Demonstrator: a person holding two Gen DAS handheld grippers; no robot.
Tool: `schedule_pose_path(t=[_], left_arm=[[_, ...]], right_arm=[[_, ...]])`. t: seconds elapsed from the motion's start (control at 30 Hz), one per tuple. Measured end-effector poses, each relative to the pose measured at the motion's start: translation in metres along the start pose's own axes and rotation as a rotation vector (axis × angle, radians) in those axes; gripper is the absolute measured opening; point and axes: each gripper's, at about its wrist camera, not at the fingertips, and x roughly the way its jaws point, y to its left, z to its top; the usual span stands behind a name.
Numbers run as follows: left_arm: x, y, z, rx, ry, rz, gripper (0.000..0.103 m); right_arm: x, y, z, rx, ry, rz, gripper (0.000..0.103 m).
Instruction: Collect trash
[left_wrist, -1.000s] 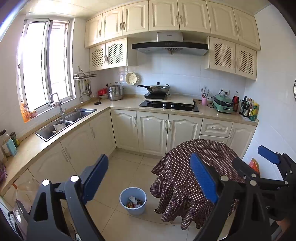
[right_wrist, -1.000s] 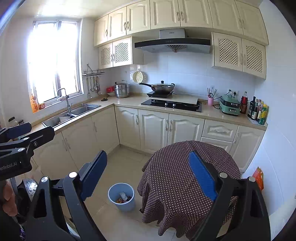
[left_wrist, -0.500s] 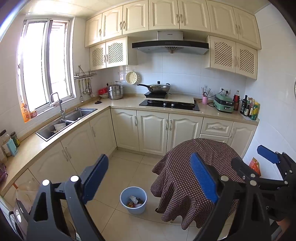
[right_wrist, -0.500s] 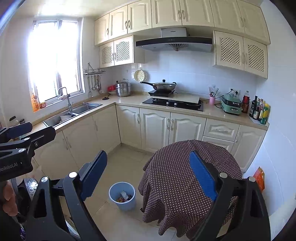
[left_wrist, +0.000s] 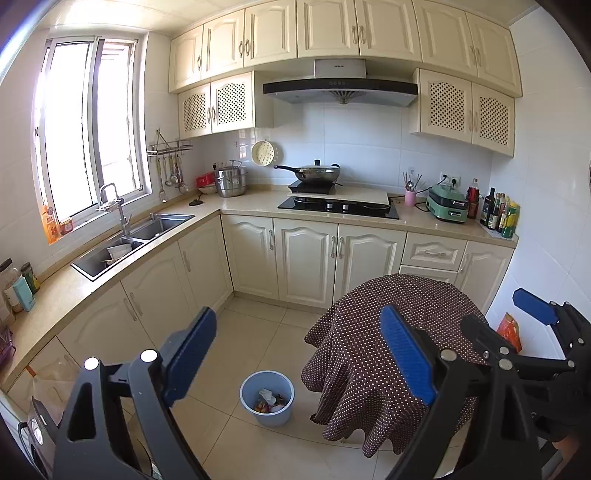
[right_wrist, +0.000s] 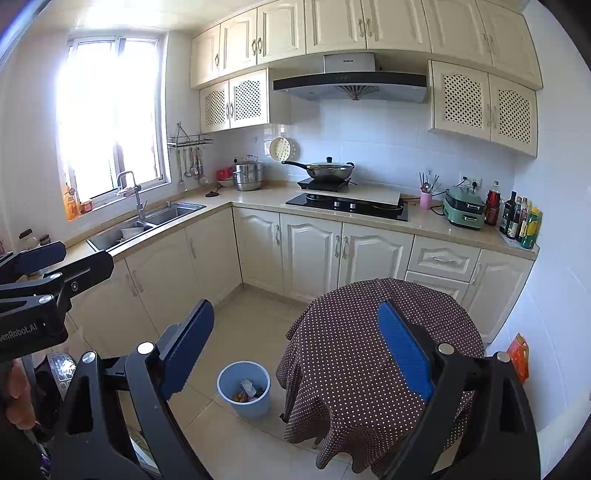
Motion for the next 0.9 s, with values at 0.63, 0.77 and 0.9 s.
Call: schedule_pose_path(t=[0.63, 0.77, 0.9], left_arm=[[0.014, 0.013, -0.001, -0.001, 0.019, -0.003, 0.088], [0.020, 0.016, 0.000, -0.002, 0.024, -0.007, 0.088], [0.025, 0.021, 0.000, -0.006, 0.030, -0.009, 0.088]], right_arm=[[0.013, 0.009, 0.000, -0.004, 0.015, 0.002, 0.087], [0.017, 0.012, -0.001, -0.003, 0.019, -0.001, 0.087], [0.020, 0.015, -0.003, -0.001, 0.026, -0.005, 0.087]])
